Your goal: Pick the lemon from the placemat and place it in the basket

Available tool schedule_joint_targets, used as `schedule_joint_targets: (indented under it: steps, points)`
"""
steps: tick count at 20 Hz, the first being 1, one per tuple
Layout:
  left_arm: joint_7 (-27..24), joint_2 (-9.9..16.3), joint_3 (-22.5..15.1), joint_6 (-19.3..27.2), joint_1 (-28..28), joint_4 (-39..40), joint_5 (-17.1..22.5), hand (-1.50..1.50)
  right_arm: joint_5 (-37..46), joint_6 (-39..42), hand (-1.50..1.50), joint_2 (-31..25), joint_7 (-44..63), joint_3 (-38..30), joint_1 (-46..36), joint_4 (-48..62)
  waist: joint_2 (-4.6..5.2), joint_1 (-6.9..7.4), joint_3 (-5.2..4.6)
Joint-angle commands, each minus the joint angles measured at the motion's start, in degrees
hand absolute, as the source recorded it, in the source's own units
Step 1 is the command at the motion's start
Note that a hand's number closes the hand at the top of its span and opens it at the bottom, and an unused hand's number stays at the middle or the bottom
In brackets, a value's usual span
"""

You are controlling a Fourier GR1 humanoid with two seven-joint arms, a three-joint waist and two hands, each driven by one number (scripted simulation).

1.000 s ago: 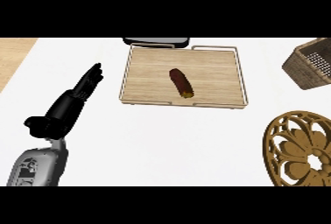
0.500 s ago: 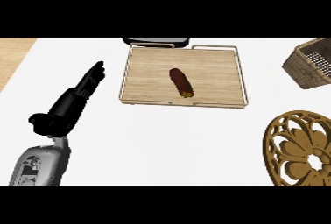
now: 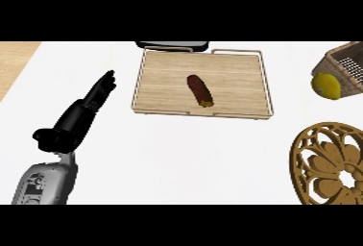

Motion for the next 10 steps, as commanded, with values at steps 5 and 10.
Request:
schedule_joint_targets:
  steps: [5,10]
  points:
    - [0.4,-0.7,0.0,1.0,-0.2,-0.1,-0.4,0.00,-3.3,7.7,-1.50,-1.8,1.7,-4.4,-5.0,5.8,-0.05,-0.26,0.04]
    - [1.2,-0.4,-0.4,0.2,-0.5,-0.8,-0.1,0.00,-6.3,10.3,-1.50,-3.7,10.6,-7.7,-7.2,11.1,-0.05,-0.40,0.05]
